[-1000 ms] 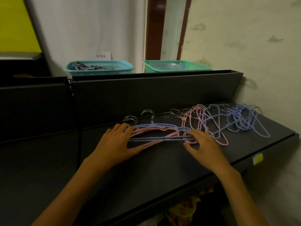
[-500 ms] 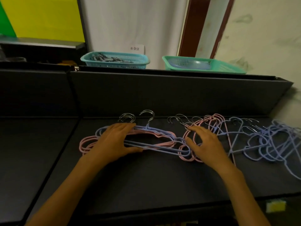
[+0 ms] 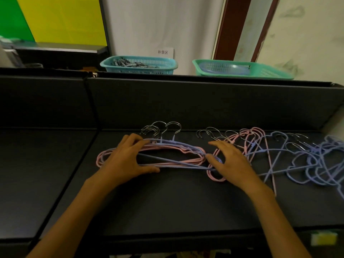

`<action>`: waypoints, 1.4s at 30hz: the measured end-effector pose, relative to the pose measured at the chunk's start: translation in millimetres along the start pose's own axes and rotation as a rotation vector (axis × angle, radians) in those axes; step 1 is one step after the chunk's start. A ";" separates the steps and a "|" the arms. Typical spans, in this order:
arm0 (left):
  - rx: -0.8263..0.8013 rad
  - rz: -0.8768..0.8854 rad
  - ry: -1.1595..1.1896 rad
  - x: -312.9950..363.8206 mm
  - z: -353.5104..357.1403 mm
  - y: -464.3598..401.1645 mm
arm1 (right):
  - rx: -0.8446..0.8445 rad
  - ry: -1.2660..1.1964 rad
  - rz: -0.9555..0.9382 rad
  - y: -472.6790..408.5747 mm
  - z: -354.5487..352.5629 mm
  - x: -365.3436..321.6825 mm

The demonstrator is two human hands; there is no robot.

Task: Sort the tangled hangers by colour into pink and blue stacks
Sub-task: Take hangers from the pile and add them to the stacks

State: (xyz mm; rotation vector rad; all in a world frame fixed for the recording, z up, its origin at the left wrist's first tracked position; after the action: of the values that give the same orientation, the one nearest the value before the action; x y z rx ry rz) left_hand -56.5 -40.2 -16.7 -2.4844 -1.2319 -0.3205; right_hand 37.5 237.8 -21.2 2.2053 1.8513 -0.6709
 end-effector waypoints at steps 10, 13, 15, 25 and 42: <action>0.185 -0.163 0.034 -70.2 -39.4 50.0 | -0.199 0.057 -0.071 -5.6 20.1 -40.2; 0.168 -0.208 0.001 -89.5 -43.5 58.8 | -0.191 0.132 -0.073 -7.2 23.5 -49.0; 0.160 -0.214 0.001 -94.8 -43.6 63.0 | -0.143 0.168 -0.078 -8.7 28.3 -55.9; 0.230 -0.208 0.059 -92.6 -46.4 75.5 | -0.105 0.014 0.010 -15.1 30.5 -56.7; 0.319 -0.236 0.051 -51.1 -31.8 95.6 | 0.167 0.155 -0.086 29.5 -17.4 4.9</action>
State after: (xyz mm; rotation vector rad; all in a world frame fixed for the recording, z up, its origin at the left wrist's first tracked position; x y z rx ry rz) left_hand -11.9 -143.6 -25.3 -2.0561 -1.4336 -0.2239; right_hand 70.5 243.3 -12.3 2.3534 2.0448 -0.7128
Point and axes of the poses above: each hand's wrist, its own y-axis away from the middle knuckle, its own z-axis out of the palm, x = y × z, the point moved 2 cm from there along -y, towards the middle knuckle, and after that the axes turned 1 degree about y, right-handed, at the moved point
